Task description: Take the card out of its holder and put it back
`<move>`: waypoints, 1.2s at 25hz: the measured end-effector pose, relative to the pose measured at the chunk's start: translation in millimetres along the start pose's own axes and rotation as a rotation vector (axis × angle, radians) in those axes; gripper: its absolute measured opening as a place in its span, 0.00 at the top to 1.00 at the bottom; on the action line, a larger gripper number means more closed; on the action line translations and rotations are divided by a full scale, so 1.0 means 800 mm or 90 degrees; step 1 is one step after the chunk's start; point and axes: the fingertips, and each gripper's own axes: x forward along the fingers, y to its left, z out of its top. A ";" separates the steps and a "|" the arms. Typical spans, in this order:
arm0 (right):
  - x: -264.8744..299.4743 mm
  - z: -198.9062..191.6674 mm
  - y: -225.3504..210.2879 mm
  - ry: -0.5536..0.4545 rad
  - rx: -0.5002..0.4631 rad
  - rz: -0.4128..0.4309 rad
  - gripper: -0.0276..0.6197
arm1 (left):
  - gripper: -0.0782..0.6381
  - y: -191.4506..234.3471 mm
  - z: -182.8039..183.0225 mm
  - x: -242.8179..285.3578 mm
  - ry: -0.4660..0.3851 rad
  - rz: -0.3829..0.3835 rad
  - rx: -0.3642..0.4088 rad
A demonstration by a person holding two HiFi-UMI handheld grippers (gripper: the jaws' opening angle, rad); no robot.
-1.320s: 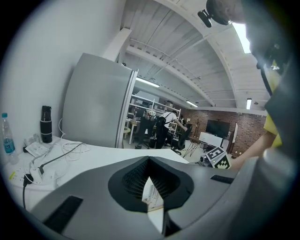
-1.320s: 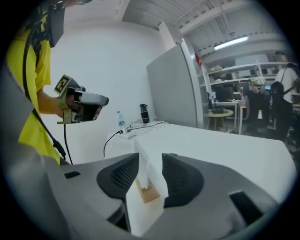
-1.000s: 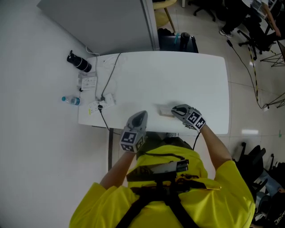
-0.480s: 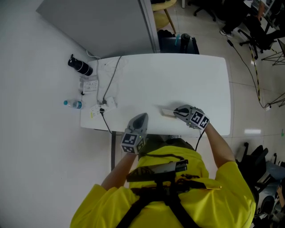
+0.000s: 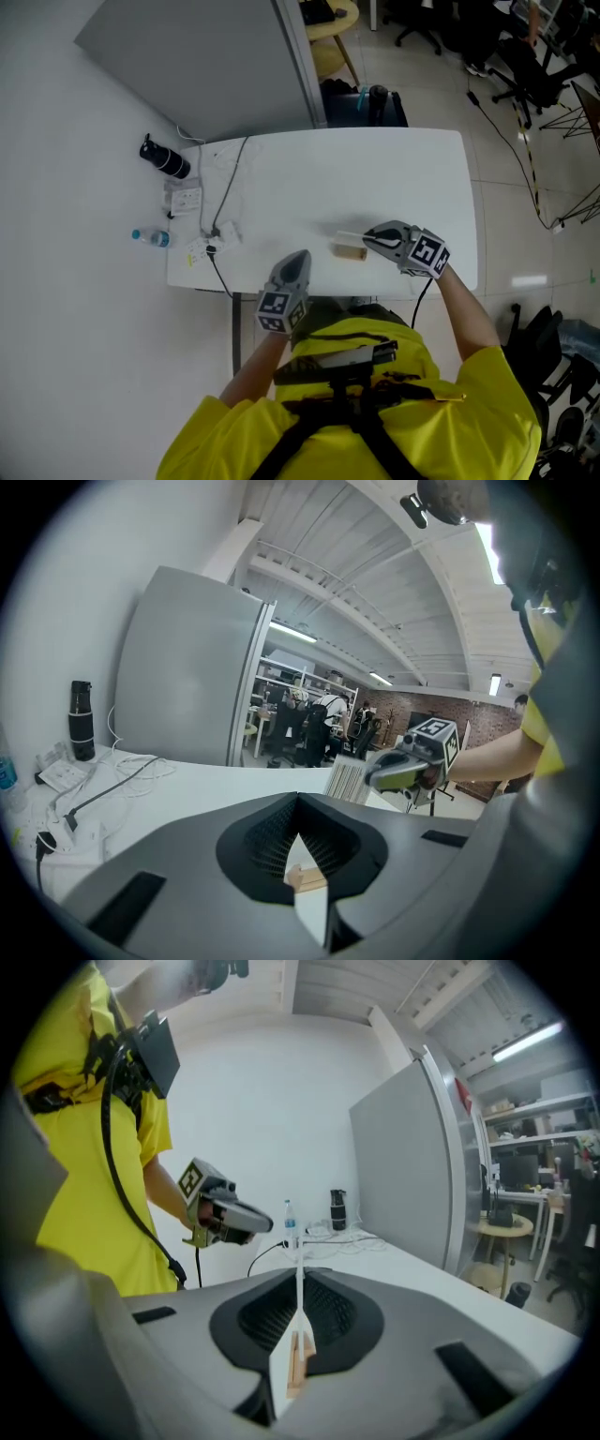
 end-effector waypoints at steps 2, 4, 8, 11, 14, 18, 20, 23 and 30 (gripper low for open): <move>-0.015 0.035 0.001 -0.015 -0.014 0.003 0.93 | 0.89 -0.002 -0.002 0.001 0.000 0.001 -0.007; -0.030 0.073 0.001 -0.025 -0.035 0.003 0.93 | 0.89 -0.004 -0.001 0.003 -0.005 0.000 -0.005; -0.056 0.137 0.005 -0.050 -0.064 0.014 0.93 | 0.89 -0.006 0.002 0.007 -0.023 0.002 0.003; -0.071 0.169 0.008 -0.050 -0.068 0.010 0.93 | 0.89 -0.010 0.003 0.009 -0.031 0.002 0.005; -0.080 0.190 0.016 -0.046 -0.059 0.020 0.93 | 0.89 -0.013 0.005 0.009 -0.038 0.003 0.010; -0.087 0.202 0.019 -0.059 -0.046 0.023 0.93 | 0.89 -0.021 0.011 0.007 -0.064 -0.025 0.011; -0.089 0.204 0.019 -0.068 -0.038 0.026 0.93 | 0.89 -0.022 0.010 0.007 -0.066 -0.028 0.016; -0.089 0.202 0.017 -0.070 -0.034 0.029 0.93 | 0.89 -0.024 0.010 0.009 -0.060 -0.026 0.029; -0.085 0.202 0.022 -0.072 -0.035 0.040 0.93 | 0.89 -0.025 0.007 0.018 -0.046 -0.030 0.020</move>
